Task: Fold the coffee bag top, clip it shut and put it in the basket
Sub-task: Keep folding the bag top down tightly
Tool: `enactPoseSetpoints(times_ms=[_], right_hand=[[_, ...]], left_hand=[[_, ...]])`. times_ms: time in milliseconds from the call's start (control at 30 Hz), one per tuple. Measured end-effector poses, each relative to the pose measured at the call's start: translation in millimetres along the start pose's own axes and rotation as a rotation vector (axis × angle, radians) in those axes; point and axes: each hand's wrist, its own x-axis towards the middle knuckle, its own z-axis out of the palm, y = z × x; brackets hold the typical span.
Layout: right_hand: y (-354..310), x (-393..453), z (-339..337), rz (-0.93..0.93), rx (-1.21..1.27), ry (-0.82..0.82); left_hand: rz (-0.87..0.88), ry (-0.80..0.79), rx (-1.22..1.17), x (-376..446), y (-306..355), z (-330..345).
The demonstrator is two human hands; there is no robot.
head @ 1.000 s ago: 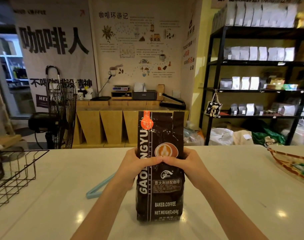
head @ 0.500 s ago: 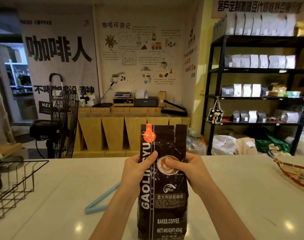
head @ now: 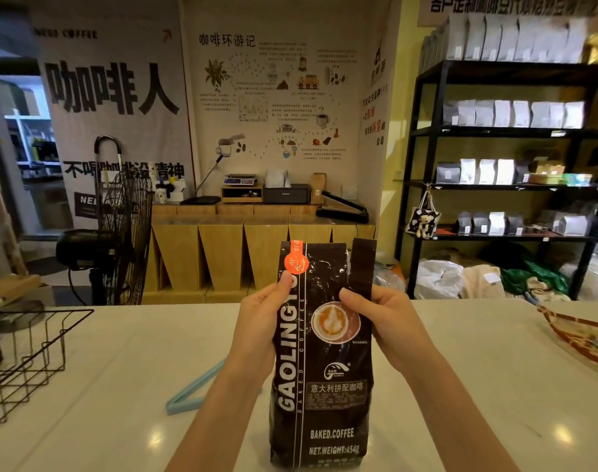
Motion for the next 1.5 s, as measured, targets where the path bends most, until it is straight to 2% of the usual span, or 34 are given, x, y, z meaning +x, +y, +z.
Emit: enactPoseSetpoints(times_ms=[200,367,533,667,800,933,1067,1200,1433,1500], right_hand=[[2.4,0.6,3.6,0.062,0.071,0.008],[-1.5,-1.7,0.8,0.046,-0.012,0.012],[-1.4,-6.3,-0.1,-0.198,0.017,0.064],[1.8,-7.2,0.2,-0.353,-0.145,0.086],[-4.3,-8.4,-7.3,-0.241,-0.141,-0.033],[-5.4,-10.4,-14.7,-0.186,-0.188,-0.127],[-5.3,-8.9,-17.4,-0.168,-0.191,-0.136],[-5.0,-7.9,-16.3,-0.146,-0.195,-0.143],[-5.9,-7.3,-14.1,-0.131,-0.249,-0.070],[-5.9,-7.0,-13.6,-0.158,-0.347,-0.020]], left_hand=[[-0.065,0.005,-0.026,-1.3,1.1,1.7],[0.076,-0.005,0.144,-3.2,3.2,-0.7],[0.235,-0.113,0.262,-4.6,2.8,-5.7],[0.262,-0.062,0.255,-4.3,0.4,-4.2],[0.179,-0.103,0.321,-3.0,2.4,-10.3],[0.181,-0.170,0.422,-3.2,6.2,-14.4],[0.172,-0.231,0.478,-4.1,11.8,-18.0],[0.192,-0.193,0.502,-2.1,13.2,-20.9],[0.078,-0.175,0.499,1.0,10.7,-23.4],[0.071,-0.156,0.486,1.6,8.6,-25.5]])
